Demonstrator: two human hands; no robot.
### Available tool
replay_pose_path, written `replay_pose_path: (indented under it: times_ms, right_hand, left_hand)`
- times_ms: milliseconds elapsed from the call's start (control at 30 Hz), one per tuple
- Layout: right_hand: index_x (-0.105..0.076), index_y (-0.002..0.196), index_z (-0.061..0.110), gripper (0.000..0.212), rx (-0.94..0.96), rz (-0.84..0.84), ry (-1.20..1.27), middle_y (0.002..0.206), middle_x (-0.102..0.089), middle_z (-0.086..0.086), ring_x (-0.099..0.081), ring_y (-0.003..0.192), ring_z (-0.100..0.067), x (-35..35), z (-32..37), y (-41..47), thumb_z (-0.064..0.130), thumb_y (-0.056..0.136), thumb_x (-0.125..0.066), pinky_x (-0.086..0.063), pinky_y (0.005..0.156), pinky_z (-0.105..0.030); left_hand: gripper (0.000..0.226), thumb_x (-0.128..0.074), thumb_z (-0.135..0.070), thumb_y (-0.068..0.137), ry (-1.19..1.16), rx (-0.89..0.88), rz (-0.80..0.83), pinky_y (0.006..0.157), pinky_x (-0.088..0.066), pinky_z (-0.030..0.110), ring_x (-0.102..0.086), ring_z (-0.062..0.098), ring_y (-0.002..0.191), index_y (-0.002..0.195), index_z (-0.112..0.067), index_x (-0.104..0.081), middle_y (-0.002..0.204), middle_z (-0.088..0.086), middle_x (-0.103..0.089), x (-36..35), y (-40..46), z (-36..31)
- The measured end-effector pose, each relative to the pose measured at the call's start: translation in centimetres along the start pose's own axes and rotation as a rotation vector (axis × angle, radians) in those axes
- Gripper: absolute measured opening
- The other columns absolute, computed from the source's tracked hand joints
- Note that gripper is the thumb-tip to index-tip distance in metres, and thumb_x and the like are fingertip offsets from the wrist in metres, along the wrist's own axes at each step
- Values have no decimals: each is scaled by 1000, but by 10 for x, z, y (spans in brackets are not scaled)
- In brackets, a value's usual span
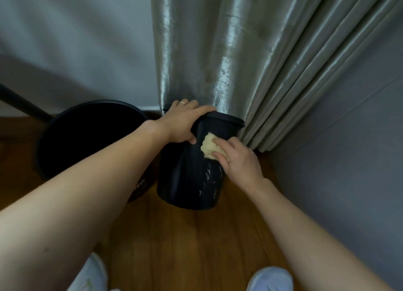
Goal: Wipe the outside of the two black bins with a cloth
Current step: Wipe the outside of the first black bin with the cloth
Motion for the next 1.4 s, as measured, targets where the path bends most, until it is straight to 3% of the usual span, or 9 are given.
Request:
replay_pose_path:
  times_ms: [133,367,500,633,867,1100,1167,1333,1400]
  right_hand:
    - [-59,119,19,30,201,135,-14,89,-53,-5,-57,76,-22,-26,14,-30,33,95,-48,-53,50,-39]
    - [-62,125,18,35,-72,-88,17,92,-54,-9,-59,79,-30,4,-6,32,29,92,-63,-53,62,-40]
    - [-59,123,17,33,114,8,1,92,-52,-7,-55,73,-22,-17,18,-9,31,92,-57,-53,52,-38]
    - [-58,117,17,31,270,123,-17,91,-54,-5,-58,76,-21,-41,32,-48,21,88,-69,-55,50,-36]
    - [-62,122,17,35,10,-60,-62,92,-54,-5,-58,76,-21,-16,11,-10,29,90,-66,-50,54,-32]
    - [-55,114,17,24,350,212,-30,92,-55,-4,-59,74,-17,-66,39,-87,27,93,-51,-55,49,-31]
    - [-58,115,17,25,315,165,-36,93,-56,-4,-59,76,-18,-61,36,-78,26,91,-55,-55,51,-31]
    - [-63,120,17,34,-7,-51,-8,93,-56,-4,-60,76,-20,-33,16,-38,26,87,-69,-53,55,-32]
    - [-60,121,18,34,48,-8,-5,95,-56,-4,-60,77,-19,-42,25,-52,26,89,-65,-54,55,-29]
  left_hand:
    - [104,-85,-28,68,-43,33,8,107,-26,42,-36,31,122,150,-36,-22,130,9,-44,2,1,14]
    - [106,-85,-29,68,-40,42,10,106,-24,41,-34,30,123,151,-37,-20,130,9,-43,-1,1,12]
    - [105,-86,-30,67,-43,52,-14,106,-25,42,-35,31,122,150,-36,-22,131,9,-43,2,-4,18]
    - [105,-86,-30,67,-45,61,-16,106,-24,42,-35,32,122,150,-36,-22,130,10,-42,2,-6,19]
    - [105,-85,-30,67,-50,75,-13,108,-21,42,-33,32,126,151,-34,-22,133,11,-41,0,-4,19]
    - [105,-86,-30,67,-70,70,-15,111,-21,44,-33,33,126,150,-35,-22,133,11,-42,-1,-4,24]
    - [104,-86,-30,67,-70,69,-23,110,-21,44,-34,33,125,150,-35,-23,131,11,-42,-1,-4,23]
    - [105,-86,-28,65,-89,73,-33,111,-21,44,-35,33,124,149,-36,-24,132,11,-42,0,-5,26]
    - [105,-86,-28,65,-94,73,-29,111,-21,44,-34,34,126,149,-35,-24,133,11,-42,0,-5,27]
Point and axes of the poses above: each hand's wrist, its own y-axis towards the middle knuckle, its own x-axis out of the back of the hand, z = x × y, the point moved 8 cm from there along y, towards the middle knuckle
